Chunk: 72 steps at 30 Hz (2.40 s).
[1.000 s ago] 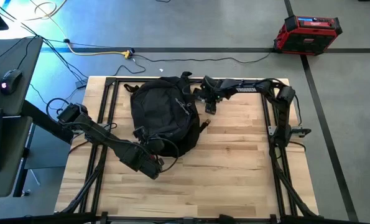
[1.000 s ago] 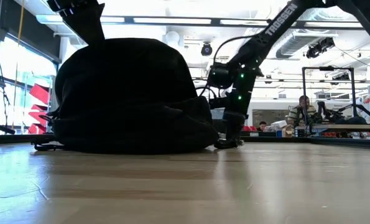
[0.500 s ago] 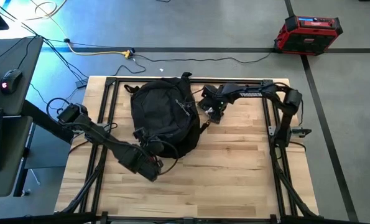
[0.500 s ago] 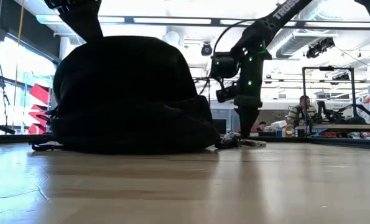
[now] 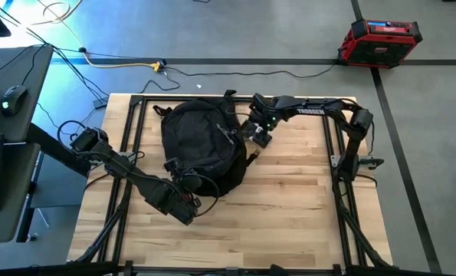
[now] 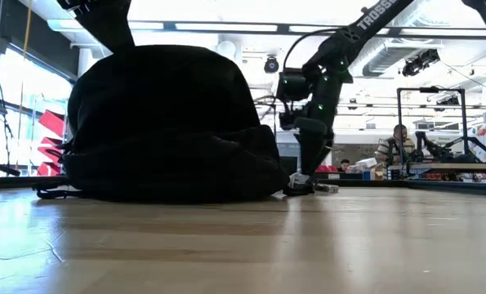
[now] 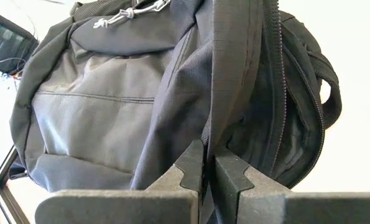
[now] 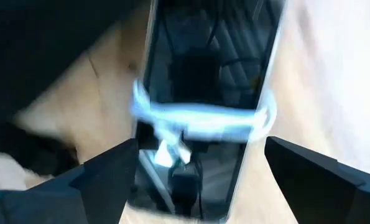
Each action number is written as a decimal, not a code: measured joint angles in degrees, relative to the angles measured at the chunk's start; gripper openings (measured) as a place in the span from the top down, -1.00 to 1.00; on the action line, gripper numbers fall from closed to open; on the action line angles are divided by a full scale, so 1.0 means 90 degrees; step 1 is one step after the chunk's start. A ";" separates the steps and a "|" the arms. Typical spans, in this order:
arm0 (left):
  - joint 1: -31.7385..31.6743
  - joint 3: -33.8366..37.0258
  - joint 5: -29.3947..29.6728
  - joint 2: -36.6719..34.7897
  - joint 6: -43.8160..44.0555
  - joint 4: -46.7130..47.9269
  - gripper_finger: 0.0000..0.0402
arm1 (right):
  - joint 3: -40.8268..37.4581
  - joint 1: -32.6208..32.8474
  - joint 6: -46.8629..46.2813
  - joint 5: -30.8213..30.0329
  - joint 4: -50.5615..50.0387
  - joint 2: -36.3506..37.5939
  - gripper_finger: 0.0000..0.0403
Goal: Unpack backpack
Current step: Put the cellphone into the backpack
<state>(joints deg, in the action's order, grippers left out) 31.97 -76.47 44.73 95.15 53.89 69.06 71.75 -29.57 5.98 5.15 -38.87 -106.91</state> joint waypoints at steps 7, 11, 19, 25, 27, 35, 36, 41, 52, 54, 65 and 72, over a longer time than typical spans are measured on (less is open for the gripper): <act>0.0000 0.0000 0.0000 0.0000 0.0059 0.0005 1.00 | 0.0177 0.0162 0.0200 -0.0019 0.1012 -0.0028 -0.68; 0.0010 0.0000 0.0000 0.0000 0.0056 0.0008 1.00 | 0.0177 0.0165 0.0016 -0.0063 0.1103 -0.0228 -0.68; 0.0010 0.0000 0.0000 0.0000 0.0000 0.0013 1.00 | 0.0194 0.0236 0.0016 -0.0758 0.1237 -0.0761 -0.68; 0.0005 0.0000 0.0002 0.0000 -0.0002 0.0022 1.00 | 0.0199 0.0185 -0.0101 -0.0201 0.1271 -0.0848 -0.69; 0.0005 0.0000 0.0002 0.0000 -0.0002 0.0036 1.00 | 0.0200 0.0201 -0.0096 -0.0160 0.1249 -0.0855 -0.69; 0.0034 0.0000 0.0005 0.0000 -0.0002 0.0045 1.00 | 0.0203 0.0214 -0.0234 0.0479 0.0369 -0.0877 -0.59; 0.0034 0.0000 0.0005 0.0000 -0.0002 0.0049 1.00 | 0.0204 0.0210 -0.0215 0.0492 0.0203 -0.0877 -0.57; 0.0034 0.0000 0.0005 0.0000 0.0000 0.0049 1.00 | 0.0204 0.0207 -0.0170 0.0462 -0.0262 -0.0877 -0.39; 0.0038 0.0000 0.0112 0.0000 0.0039 0.0069 1.00 | 0.0173 0.0078 -0.0115 0.1107 -0.0447 -0.0818 0.40; 0.0039 0.0000 0.0130 -0.0001 0.0059 0.0072 1.00 | 0.0154 -0.0004 -0.0103 0.1191 -0.0419 -0.0690 0.51; 0.0077 0.0000 0.0143 0.0000 0.0150 0.0068 1.00 | 0.0148 -0.0138 -0.0097 0.1155 -0.0885 0.0750 0.50; 0.0127 0.0000 0.0138 -0.0001 0.0164 0.0066 1.00 | 0.0155 0.0562 -0.0042 0.1389 -0.1659 0.0911 -0.06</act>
<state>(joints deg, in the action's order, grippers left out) 33.11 -76.47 45.98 95.15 55.37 69.66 73.14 -24.51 5.61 17.65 -53.80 -98.72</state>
